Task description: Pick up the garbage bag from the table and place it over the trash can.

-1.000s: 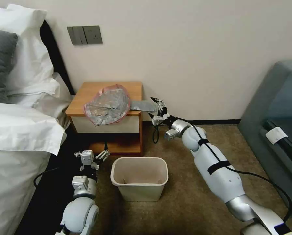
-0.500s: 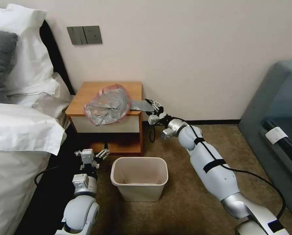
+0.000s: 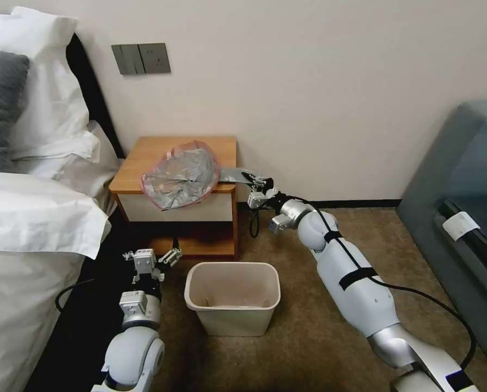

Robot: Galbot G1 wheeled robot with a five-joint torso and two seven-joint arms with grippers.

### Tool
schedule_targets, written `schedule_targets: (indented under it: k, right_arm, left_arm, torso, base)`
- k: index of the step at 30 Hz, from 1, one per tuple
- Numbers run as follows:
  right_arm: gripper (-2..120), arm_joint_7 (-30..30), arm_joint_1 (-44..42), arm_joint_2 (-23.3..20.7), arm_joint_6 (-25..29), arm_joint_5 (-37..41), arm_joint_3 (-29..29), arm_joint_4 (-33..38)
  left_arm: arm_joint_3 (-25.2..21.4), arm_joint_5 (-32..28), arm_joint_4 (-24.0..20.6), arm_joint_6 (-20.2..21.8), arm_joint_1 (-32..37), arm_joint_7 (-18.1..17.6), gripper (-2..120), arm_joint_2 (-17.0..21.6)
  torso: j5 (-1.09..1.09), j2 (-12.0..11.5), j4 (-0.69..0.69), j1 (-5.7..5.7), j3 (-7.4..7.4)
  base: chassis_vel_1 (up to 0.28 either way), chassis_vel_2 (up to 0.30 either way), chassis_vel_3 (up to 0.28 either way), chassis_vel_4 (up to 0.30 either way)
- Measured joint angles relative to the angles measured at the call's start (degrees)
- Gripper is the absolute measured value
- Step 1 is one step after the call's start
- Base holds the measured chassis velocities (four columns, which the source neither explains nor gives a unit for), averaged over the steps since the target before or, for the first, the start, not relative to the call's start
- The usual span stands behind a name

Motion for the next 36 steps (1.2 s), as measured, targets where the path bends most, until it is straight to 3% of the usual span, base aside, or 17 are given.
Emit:
schedule_targets:
  k: [10, 20, 25, 36]
  right_arm:
    - [0, 0.1, -3.8, -1.9, -3.5, 3.6, 0.2, 4.7]
    - [0, -1.9, -11.1, -5.2, -7.4, 10.6, -1.8, 13.8]
    - [0, -2.5, -16.6, -6.6, -9.6, 13.2, -3.7, 18.6]
    - [0, -3.7, -26.7, -11.6, -12.5, 18.3, -6.4, 27.0]
  left_arm:
    - [-0.1, -0.6, -3.1, -0.4, 1.6, -0.6, 98, -0.1]
    - [-1.0, -2.8, -9.8, -0.2, 3.9, -1.1, 98, 0.3]
    - [-2.1, -6.4, -15.2, 1.5, 4.1, -1.3, 98, 0.6]
    - [-2.3, -7.1, -16.4, 2.1, 4.2, -1.5, 98, 0.6]
  torso:
    - [0.0, 0.0, 0.0, 0.0, 0.0]
    - [-0.01, 0.0, -0.01, 0.0, 0.0]
    - [0.01, 0.0, 0.0, 0.0, 0.0]
    - [0.0, 0.0, 0.0, 0.0, -0.01]
  base:
    - [0.0, 0.0, 0.0, 0.0]
    - [0.0, 0.0, 0.0, 0.0]
    - [0.0, 0.0, 0.0, 0.0]
    - [0.0, 0.0, 0.0, 0.0]
